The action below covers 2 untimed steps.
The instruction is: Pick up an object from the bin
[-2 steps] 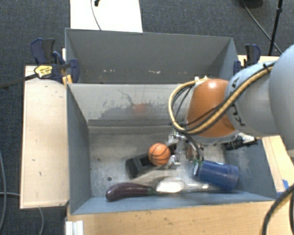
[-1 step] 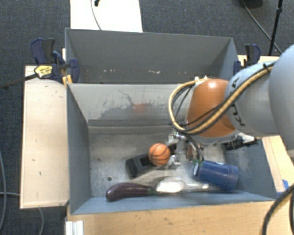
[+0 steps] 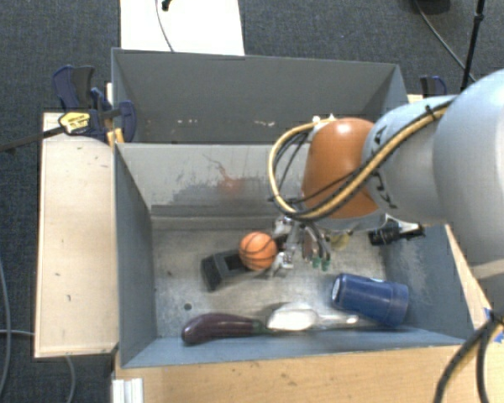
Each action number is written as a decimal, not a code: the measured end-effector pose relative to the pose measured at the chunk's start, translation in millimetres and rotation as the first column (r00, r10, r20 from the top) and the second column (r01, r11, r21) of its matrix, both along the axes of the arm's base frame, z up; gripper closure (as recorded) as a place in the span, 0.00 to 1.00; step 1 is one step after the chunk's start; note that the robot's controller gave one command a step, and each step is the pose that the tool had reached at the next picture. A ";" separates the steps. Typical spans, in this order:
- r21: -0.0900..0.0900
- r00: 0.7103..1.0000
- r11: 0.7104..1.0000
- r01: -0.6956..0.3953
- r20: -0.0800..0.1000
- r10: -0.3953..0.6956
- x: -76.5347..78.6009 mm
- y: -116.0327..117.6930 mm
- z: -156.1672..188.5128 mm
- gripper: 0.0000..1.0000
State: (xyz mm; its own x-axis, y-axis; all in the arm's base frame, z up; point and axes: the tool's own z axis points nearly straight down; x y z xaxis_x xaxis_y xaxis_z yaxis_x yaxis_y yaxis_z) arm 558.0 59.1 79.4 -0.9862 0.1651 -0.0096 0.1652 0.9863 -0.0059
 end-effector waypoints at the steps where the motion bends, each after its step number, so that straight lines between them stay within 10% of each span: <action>1: 0.006 0.981 0.981 -0.196 -0.007 0.196 -67.7 -29.5 97.3 1.00; 2: 0.006 0.981 0.981 -0.196 -0.007 0.196 -67.7 -29.5 97.4 1.00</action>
Offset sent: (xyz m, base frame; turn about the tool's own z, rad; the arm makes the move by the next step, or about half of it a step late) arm 0.0000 0.0000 0.0000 0.0000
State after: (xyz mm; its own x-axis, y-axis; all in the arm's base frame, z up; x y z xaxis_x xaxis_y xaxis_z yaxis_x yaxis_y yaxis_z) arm 490.4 29.6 176.8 -0.9995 -0.0314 -0.0014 -0.0314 0.9995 -0.0013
